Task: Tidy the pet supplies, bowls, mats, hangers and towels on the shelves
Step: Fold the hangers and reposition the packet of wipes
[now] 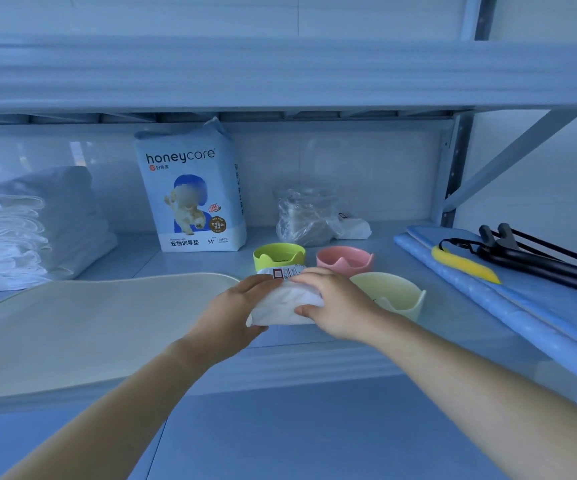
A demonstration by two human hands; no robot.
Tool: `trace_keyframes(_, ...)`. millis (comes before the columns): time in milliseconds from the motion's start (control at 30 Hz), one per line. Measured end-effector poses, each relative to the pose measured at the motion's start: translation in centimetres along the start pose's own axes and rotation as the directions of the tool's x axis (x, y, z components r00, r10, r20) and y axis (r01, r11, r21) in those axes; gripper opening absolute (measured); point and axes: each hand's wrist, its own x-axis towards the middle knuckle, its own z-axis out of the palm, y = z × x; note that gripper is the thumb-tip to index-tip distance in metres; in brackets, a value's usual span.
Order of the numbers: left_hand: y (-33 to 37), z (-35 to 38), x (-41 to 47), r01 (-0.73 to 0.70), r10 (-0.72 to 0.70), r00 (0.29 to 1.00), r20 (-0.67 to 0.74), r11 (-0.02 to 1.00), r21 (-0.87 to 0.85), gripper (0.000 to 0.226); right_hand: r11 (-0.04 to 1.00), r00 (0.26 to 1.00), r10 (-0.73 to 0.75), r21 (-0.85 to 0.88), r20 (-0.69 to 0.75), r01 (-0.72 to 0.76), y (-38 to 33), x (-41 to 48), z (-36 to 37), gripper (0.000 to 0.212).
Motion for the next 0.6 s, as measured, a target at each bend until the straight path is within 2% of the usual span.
trace_keyframes(67,-0.2,-0.1,0.2,-0.032,0.033,0.999,-0.041,0.999,0.009,0.061,1.0,1.0,-0.015,-0.005,-0.012,0.015,0.1,-0.3,-0.2,0.056)
trace_keyframes(167,-0.5,-0.3,0.3,-0.043,0.043,0.998,-0.052,0.999,0.006,0.054,0.995,0.998,-0.037,-0.09,0.042,0.04,0.4,-0.7,-0.1,0.077)
trace_keyframes(233,-0.4,-0.4,0.4,-0.055,0.057,0.997,-0.048,0.998,0.03,0.052,0.99,0.998,-0.057,-0.13,0.013,0.058,0.4,-0.8,0.1,0.071)
trace_keyframes(367,-0.1,-1.4,0.8,-0.092,0.095,0.994,-0.057,0.994,0.059,0.049,0.992,0.987,-0.117,-0.061,-0.111,0.111,0.1,-0.9,-0.2,0.047)
trace_keyframes(600,1.5,-4.3,2.2,-0.179,0.211,0.951,-0.227,0.972,0.154,0.056,0.987,0.951,-0.144,-0.111,-0.275,0.117,-0.5,-0.4,-3.1,0.052)
